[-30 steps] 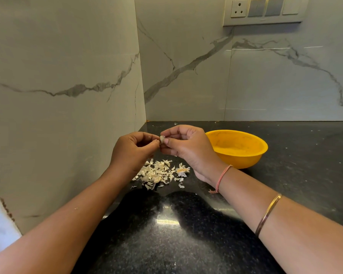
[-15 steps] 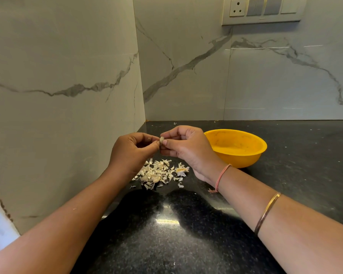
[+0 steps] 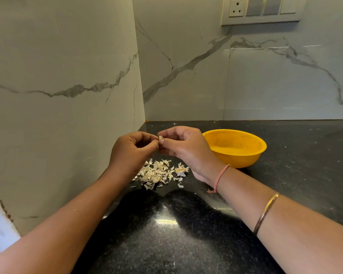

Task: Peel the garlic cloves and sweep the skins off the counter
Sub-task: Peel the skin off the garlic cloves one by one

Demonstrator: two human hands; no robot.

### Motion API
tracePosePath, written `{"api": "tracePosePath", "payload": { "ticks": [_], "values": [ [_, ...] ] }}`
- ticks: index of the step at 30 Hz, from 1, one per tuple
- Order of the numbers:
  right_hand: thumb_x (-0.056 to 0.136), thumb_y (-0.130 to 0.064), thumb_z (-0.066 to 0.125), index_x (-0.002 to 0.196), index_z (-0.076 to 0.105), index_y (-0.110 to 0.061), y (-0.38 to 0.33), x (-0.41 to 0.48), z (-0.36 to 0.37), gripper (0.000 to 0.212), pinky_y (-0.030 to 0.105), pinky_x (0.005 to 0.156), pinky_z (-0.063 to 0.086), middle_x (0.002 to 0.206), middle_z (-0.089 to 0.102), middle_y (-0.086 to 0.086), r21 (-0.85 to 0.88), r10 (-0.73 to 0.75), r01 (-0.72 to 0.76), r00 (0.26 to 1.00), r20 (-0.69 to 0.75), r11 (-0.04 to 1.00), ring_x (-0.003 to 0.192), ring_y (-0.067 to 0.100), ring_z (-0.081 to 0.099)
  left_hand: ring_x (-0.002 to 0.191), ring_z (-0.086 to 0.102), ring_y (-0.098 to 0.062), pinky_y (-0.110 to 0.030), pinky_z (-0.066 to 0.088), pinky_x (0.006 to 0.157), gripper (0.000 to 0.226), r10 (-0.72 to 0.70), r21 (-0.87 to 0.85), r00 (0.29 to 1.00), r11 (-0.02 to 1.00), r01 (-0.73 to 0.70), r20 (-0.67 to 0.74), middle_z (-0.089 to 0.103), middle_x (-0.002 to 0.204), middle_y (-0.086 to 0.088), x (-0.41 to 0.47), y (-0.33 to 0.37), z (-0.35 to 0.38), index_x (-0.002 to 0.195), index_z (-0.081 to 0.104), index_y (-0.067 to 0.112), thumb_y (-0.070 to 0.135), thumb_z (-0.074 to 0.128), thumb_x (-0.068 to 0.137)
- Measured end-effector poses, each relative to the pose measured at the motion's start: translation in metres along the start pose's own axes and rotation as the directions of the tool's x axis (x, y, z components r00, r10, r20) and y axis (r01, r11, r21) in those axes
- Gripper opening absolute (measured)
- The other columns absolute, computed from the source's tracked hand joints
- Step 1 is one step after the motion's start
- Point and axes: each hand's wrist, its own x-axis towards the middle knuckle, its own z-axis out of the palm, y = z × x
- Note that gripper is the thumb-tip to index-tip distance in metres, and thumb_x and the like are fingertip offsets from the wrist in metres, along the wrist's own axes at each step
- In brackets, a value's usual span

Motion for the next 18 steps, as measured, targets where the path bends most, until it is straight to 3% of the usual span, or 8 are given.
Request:
{"api": "tracePosePath", "payload": {
  "ticks": [8, 13, 18],
  "values": [
    [0.088, 0.006, 0.053, 0.091, 0.068, 0.0, -0.0018, 0.0022, -0.0007, 0.016, 0.025, 0.069, 0.058, 0.084, 0.067, 0.014, 0.039, 0.06, -0.059, 0.998, -0.01, 0.997, 0.07, 0.013, 0.065, 0.068, 0.061, -0.01, -0.032, 0.054, 0.07, 0.013, -0.018, -0.004, 1.0, 1.0, 0.018, 0.005, 0.068, 0.074, 0.003, 0.0007, -0.0007, -0.0004, 0.074, 0.067, 0.028, 0.017, 0.069, 0.082],
    [0.086, -0.004, 0.064, 0.09, 0.067, 0.0, -0.0014, 0.0005, -0.0007, 0.007, 0.028, 0.071, 0.058, 0.084, 0.067, 0.013, 0.079, 0.045, -0.046, 0.999, 0.015, 0.996, 0.074, 0.015, 0.066, 0.066, 0.062, -0.007, -0.025, 0.053, 0.067, 0.015, -0.014, 0.005, 1.0, 1.0, 0.014, 0.009, 0.068, 0.073, 0.004, 0.0001, -0.0004, -0.0002, 0.074, 0.066, 0.027, 0.016, 0.067, 0.083],
    [0.085, -0.002, 0.064, 0.091, 0.067, -0.003, 0.0003, 0.0014, -0.0007, 0.007, 0.03, 0.072, 0.059, 0.085, 0.068, 0.013, 0.003, 0.048, -0.048, 0.999, -0.01, 0.999, 0.071, 0.015, 0.067, 0.07, 0.063, -0.014, -0.032, 0.054, 0.071, 0.014, -0.023, 0.035, 0.999, 0.999, 0.022, 0.026, 0.069, 0.076, 0.0, -0.0009, 0.0001, 0.0005, 0.075, 0.067, 0.026, 0.015, 0.066, 0.084]
  ]
}}
